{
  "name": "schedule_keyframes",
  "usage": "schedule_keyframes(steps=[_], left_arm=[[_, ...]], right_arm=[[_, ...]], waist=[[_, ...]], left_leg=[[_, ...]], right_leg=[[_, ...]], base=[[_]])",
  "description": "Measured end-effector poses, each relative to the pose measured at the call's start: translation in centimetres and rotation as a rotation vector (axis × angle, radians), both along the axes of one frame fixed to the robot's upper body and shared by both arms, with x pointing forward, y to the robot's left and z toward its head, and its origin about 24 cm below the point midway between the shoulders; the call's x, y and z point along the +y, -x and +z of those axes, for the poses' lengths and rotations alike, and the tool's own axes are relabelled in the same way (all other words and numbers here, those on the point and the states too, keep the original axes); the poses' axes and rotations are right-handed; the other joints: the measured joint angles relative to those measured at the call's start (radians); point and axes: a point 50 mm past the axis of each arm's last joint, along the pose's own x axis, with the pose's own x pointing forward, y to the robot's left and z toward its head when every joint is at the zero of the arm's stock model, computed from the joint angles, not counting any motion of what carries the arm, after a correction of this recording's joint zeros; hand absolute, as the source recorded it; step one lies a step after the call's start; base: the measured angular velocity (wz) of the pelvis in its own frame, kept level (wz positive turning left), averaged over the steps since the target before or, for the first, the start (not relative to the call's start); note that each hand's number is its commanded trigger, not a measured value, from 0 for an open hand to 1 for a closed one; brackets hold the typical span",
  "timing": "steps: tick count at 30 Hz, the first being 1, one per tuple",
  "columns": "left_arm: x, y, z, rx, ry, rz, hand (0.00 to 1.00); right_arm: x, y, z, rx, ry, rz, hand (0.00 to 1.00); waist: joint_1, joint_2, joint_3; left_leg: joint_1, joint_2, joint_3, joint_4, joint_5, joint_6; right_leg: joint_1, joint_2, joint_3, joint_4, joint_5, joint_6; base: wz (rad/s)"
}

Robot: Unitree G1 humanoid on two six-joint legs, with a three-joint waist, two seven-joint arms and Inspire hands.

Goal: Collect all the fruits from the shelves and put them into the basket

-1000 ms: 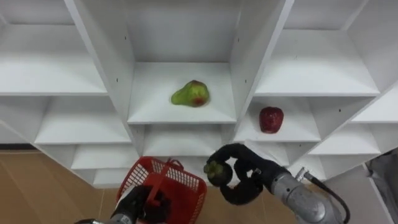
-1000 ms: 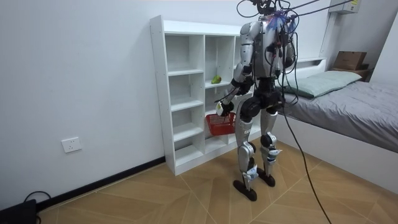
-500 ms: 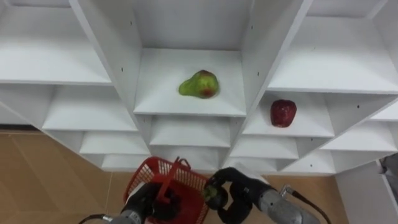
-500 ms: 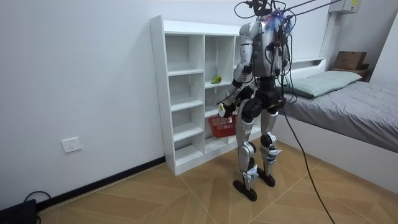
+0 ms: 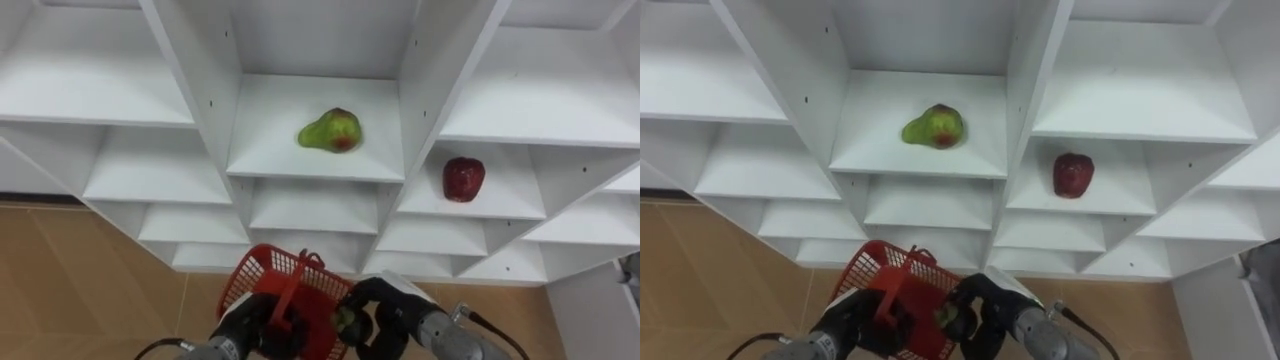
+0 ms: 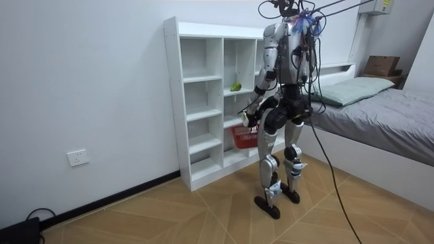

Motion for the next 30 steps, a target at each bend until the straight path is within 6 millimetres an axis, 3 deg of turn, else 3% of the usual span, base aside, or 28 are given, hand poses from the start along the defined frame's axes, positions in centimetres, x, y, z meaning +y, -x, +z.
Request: schedule_keyframes(steps=[4,18,20,21,30], left_arm=[[-0.5,0.1,0.0,0.010,0.033,-0.031,1.00],[-1.5,0.3,0.1,0.011,0.042,-0.162,1.00],[-1.4,0.1,0.3,0.001,0.035,-0.186,1.00],[-1.4,0.1,0.4,-0.001,0.034,-0.191,1.00],[-1.8,-0.1,0.7,-0.016,0.046,-0.215,1.00]], right_arm=[[0.3,0.1,-0.1,0.010,-0.006,0.008,1.00],[0.5,0.3,-0.2,0.011,-0.010,0.031,1.00],[0.5,0.2,-0.1,0.008,-0.012,0.032,0.11],[0.5,0.2,-0.1,0.008,-0.012,0.032,0.00],[0.6,0.3,-0.1,0.006,-0.013,0.033,0.00]], waist=[[0.000,0.007,-0.0033],[-0.001,0.011,-0.0018],[-0.001,0.011,-0.0017],[-0.001,0.011,-0.0017],[-0.002,0.003,0.0029]], left_leg=[[0.003,0.001,0.003,0.000,0.000,0.000],[0.007,0.002,0.013,-0.002,0.000,0.000],[0.007,0.002,0.015,-0.003,0.000,0.000],[0.007,0.002,0.015,-0.003,0.000,0.000],[0.006,0.002,0.018,-0.003,0.000,0.000]], right_leg=[[0.000,0.000,0.002,0.001,0.000,0.000],[-0.001,0.000,0.009,0.004,0.000,0.000],[-0.002,0.000,0.010,0.004,0.000,0.000],[-0.003,0.000,0.011,0.004,0.000,0.000],[-0.006,-0.001,0.011,0.007,0.000,0.000]], base=[[-0.01],[-0.01],[0.00],[0.00],[0.00]])
